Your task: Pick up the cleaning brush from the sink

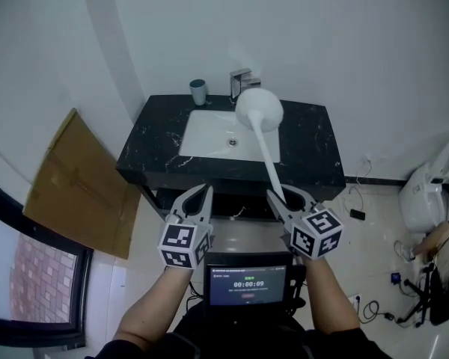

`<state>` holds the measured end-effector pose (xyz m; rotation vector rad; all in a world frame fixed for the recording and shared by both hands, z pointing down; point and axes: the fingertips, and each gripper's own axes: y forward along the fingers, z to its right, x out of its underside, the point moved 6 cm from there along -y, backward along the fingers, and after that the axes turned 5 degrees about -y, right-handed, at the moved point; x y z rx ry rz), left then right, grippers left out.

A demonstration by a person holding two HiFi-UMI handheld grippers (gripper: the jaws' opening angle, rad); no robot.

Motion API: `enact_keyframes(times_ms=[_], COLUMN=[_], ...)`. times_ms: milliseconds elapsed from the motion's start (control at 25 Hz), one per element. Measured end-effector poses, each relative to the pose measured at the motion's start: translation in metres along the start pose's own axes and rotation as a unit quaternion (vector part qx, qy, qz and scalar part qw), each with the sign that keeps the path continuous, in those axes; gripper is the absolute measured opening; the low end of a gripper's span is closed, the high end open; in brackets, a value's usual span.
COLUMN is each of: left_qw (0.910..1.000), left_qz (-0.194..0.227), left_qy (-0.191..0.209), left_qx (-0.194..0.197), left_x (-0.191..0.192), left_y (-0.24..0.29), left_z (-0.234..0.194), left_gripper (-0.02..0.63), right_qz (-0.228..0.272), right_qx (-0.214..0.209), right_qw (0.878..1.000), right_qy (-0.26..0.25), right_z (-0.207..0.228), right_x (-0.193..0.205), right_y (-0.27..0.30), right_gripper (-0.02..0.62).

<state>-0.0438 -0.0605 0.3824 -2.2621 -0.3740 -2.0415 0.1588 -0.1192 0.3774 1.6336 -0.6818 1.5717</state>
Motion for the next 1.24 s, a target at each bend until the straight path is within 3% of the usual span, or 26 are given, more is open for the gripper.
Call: enact_keyframes(times_ms=[640,1240], left_qw=[0.9997,0.9997], left_qz=[0.019,0.018], left_qy=[-0.008,-0.006], left_qx=[-0.013,-0.015], left_x=[-0.002,-0.001], left_y=[-0.006,0.000], left_z=[-0.011,-0.002], left_gripper=[0.014,0.014], right_qz=[0.029,0.028], right_qx=[0.028,0.030], right_qw=[0.999,0.999], right_qy=[0.004,0.001], right_z=[-0.003,0.007], right_x=[0.002,0.003], right_y=[-0.008,-0.010], right_gripper=[0.061,0.061])
